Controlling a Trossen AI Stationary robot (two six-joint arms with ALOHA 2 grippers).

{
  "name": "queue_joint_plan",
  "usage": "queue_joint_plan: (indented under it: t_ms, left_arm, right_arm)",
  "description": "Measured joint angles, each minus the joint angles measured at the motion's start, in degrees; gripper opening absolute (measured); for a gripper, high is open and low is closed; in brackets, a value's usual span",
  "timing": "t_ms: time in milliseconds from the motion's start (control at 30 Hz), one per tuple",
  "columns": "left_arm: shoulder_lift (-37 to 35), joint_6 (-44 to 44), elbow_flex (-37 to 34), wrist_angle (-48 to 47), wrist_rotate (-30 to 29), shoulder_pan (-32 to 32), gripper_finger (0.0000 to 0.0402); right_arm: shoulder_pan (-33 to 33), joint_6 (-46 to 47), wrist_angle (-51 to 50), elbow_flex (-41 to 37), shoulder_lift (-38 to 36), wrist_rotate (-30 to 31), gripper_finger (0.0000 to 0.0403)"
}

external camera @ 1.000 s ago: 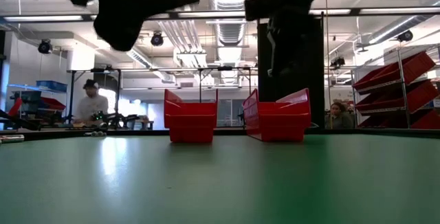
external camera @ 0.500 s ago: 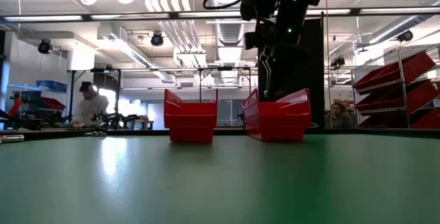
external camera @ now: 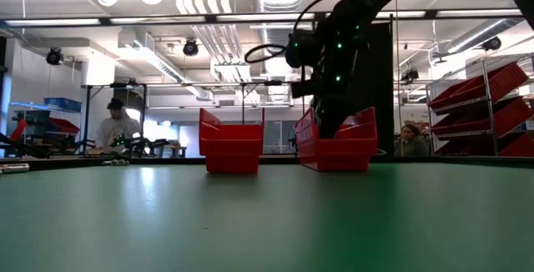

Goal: Sort batteries
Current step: Put the silver battery into the right red bin

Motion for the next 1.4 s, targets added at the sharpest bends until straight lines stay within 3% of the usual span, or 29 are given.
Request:
queue_joint_plan:
  t_ms: [533, 1000, 1233, 1400]
  left_arm:
    - [0.0, 2.7, 0.3, -0.2, -0.2, 0.3, 0.0162]
    - [0.0, 2.6, 0.4, -0.9, -0.2, 0.3, 0.0162]
    - [0.0, 0.5, 0.4, -3.6, -0.2, 0.3, 0.0162]
    - [0.0, -0.3, 0.4, -4.6, -3.3, 0.3, 0.0162]
  right_arm:
    - [-3.2, -2.2, 3.5, 1.4, 6.4, -1.1, 0.0042]
    - [-3.1, 1.5, 6.2, 1.5, 6.0, -0.6, 0.014]
    - [-2.4, 2.0, 2.2, 1.5, -0.3, 0.3, 0.018]
    - [0.8, 3.5, -2.2, 1.4, -8.7, 6.3, 0.0199]
